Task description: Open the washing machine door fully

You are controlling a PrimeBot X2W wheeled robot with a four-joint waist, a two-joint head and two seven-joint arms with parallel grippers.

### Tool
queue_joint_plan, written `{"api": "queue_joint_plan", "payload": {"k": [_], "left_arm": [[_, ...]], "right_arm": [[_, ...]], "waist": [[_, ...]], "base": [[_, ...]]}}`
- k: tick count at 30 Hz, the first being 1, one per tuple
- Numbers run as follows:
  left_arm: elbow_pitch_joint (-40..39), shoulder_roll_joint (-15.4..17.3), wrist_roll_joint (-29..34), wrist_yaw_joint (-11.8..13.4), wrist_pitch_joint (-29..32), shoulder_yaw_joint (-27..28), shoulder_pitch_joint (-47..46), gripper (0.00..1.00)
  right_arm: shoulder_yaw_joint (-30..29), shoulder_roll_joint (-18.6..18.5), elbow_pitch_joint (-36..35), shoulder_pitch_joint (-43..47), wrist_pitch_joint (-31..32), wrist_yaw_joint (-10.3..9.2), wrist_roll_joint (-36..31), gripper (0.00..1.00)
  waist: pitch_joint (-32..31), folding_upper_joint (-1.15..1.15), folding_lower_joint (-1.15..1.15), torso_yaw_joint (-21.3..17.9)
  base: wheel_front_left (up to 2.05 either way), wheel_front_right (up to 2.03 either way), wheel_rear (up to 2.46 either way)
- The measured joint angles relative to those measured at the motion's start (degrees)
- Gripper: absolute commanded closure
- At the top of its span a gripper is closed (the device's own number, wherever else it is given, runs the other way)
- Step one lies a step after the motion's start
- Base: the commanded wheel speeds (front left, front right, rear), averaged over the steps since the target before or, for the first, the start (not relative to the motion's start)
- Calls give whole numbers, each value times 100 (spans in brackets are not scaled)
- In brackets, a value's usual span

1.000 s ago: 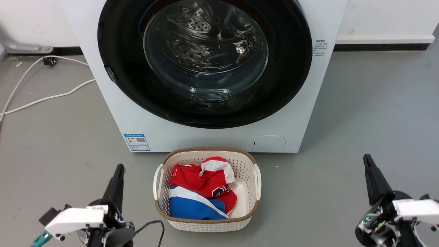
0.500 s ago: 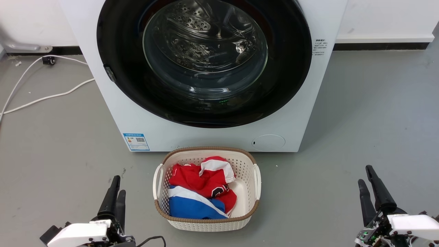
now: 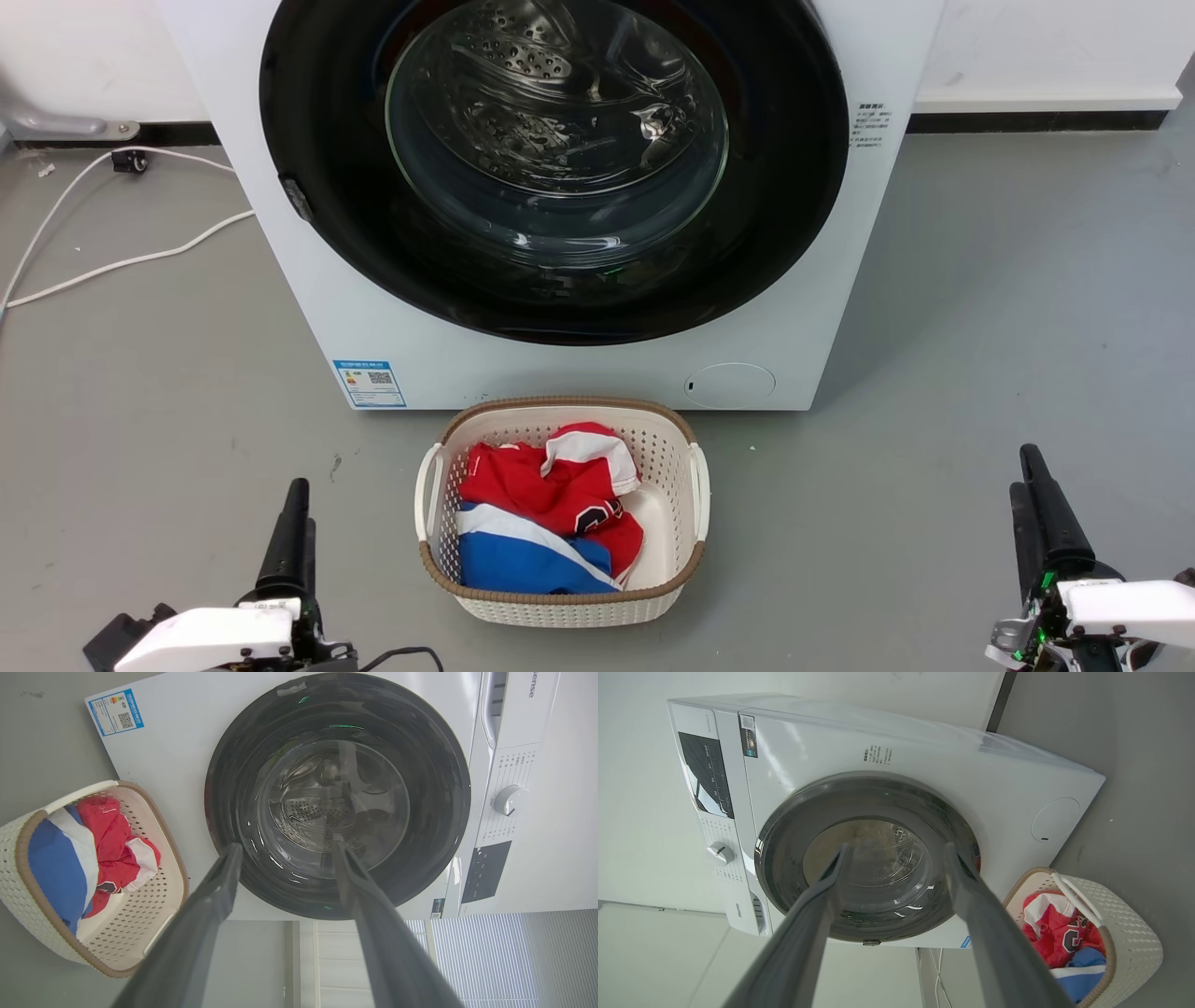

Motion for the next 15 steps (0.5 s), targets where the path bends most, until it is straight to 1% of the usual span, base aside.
{"api": "queue_joint_plan", "payload": {"k": [4, 8, 11, 14, 15], "left_arm": [[-66, 1, 379, 1, -81, 155, 18, 0], [-222, 4, 909, 1, -176, 337, 21, 0], [-368, 3, 1308, 1, -238, 397, 21, 0], [-552, 4, 1897, 1, -294, 350, 42, 0], [-631, 4, 2085, 37, -319, 316, 43, 0]], "right_arm": [[-20, 0, -108, -4, -94, 0, -450, 0], [18, 0, -318, -19, -169, 0, -1066, 0], [94, 0, -501, -34, -234, 0, -1603, 0], [178, 0, -643, -46, -303, 0, -2246, 0], [218, 0, -698, -48, -323, 0, -2480, 0]], "waist": [[10, 0, 0, -3], [23, 0, 0, -11], [32, 0, 0, -15], [43, 0, 0, -15], [48, 0, 0, -14]], "base": [[0, 0, 0], [0, 0, 0], [0, 0, 0], [0, 0, 0], [0, 0, 0]]}}
